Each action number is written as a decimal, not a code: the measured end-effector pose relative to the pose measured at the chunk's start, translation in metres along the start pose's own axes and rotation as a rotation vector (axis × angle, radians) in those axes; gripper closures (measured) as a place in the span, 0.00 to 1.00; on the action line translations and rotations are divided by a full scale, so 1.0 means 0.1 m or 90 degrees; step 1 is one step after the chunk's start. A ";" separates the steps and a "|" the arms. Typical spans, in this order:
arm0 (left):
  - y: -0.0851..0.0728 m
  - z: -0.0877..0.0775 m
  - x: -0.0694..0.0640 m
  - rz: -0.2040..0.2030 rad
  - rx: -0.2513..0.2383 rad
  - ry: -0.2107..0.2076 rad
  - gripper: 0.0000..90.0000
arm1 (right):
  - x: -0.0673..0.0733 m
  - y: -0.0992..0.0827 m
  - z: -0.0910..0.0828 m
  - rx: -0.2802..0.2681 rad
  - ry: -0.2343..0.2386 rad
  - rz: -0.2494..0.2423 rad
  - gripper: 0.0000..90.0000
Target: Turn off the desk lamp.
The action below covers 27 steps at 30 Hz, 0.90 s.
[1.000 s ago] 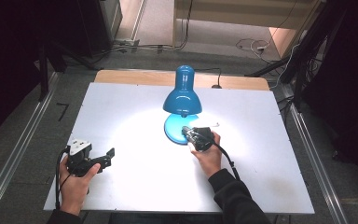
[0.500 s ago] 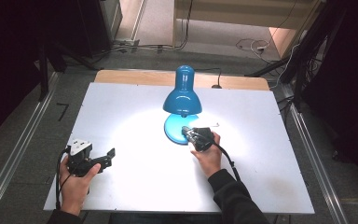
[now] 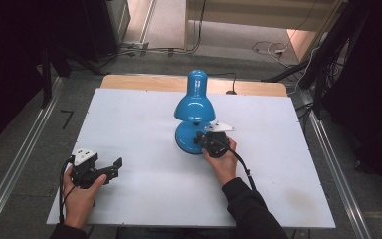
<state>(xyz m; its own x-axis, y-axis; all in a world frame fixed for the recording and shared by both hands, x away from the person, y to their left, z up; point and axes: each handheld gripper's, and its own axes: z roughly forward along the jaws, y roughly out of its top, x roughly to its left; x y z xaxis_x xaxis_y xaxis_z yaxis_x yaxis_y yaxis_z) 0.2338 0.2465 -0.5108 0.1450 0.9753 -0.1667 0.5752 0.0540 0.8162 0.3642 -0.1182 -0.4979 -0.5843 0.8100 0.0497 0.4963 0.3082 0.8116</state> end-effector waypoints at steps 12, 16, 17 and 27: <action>0.00 0.00 -0.01 0.000 0.000 0.001 0.11 | -0.17 0.06 -0.16 0.003 0.029 0.050 0.55; 0.00 0.00 -0.01 0.001 0.001 0.001 0.11 | -0.23 0.05 -0.20 0.014 0.032 0.059 0.46; 0.00 0.00 -0.01 0.001 0.001 0.001 0.11 | -0.24 0.05 -0.20 0.017 0.031 0.060 0.43; 0.00 0.00 -0.01 0.001 0.001 0.002 0.11 | -0.31 0.05 -0.31 0.024 0.028 0.060 0.33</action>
<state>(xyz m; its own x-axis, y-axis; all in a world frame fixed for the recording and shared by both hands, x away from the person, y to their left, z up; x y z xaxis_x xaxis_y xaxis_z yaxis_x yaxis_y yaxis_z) 0.2337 0.2457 -0.5109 0.1436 0.9759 -0.1644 0.5765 0.0526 0.8154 0.3647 -0.1568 -0.4778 -0.5606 0.8143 0.1507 0.5741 0.2510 0.7794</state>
